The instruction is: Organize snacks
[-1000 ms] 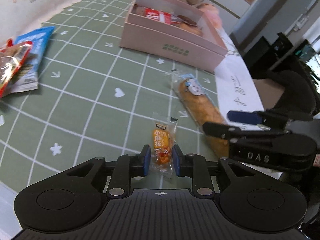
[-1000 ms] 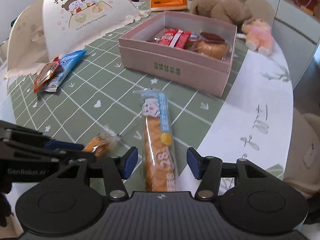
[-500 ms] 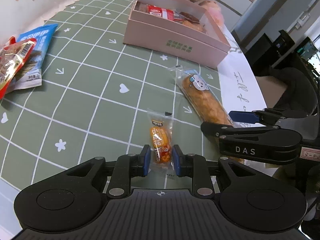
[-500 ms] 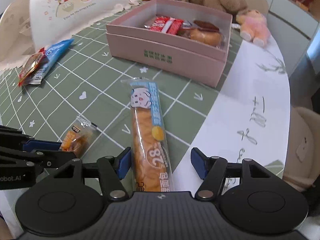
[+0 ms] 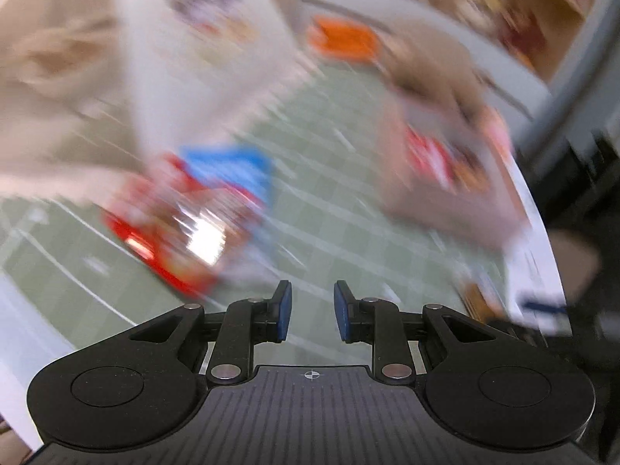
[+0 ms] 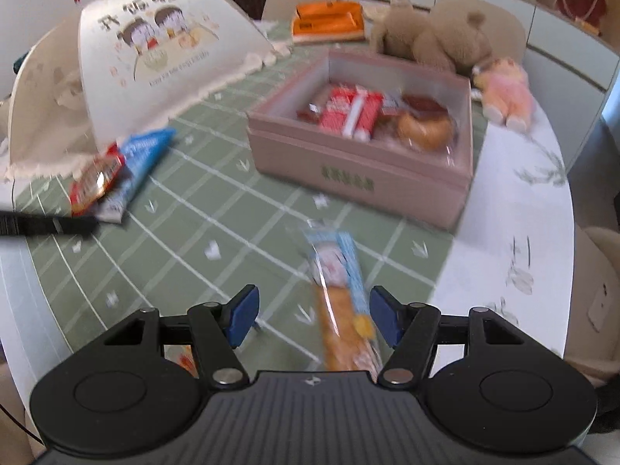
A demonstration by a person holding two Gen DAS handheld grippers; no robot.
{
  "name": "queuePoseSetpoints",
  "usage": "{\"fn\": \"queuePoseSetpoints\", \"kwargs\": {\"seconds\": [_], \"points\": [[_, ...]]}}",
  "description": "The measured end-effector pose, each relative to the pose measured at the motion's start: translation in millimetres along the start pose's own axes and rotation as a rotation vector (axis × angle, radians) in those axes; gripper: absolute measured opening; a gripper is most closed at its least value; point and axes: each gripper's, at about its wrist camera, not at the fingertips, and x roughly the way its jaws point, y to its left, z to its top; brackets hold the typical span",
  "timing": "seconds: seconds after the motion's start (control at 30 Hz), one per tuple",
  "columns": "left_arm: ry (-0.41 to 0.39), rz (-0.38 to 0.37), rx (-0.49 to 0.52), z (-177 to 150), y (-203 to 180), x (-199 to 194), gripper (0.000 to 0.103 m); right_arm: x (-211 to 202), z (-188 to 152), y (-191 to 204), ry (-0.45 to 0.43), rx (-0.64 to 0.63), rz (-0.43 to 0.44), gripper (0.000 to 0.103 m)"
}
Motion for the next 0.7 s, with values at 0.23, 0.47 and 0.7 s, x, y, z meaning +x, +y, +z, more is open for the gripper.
{"fn": "queuePoseSetpoints", "kwargs": {"seconds": [0.23, 0.47, 0.7], "points": [[-0.07, 0.079, -0.23, 49, 118, 20, 0.027, 0, 32, 48, 0.002, 0.027, 0.02, 0.069], [0.022, -0.022, -0.182, 47, 151, 50, 0.027, 49, 84, 150, -0.121, -0.207, 0.012, 0.071], [0.1, -0.151, -0.271, 17, 180, 49, 0.027, 124, 124, 207, -0.169, -0.316, 0.017, 0.071]]}}
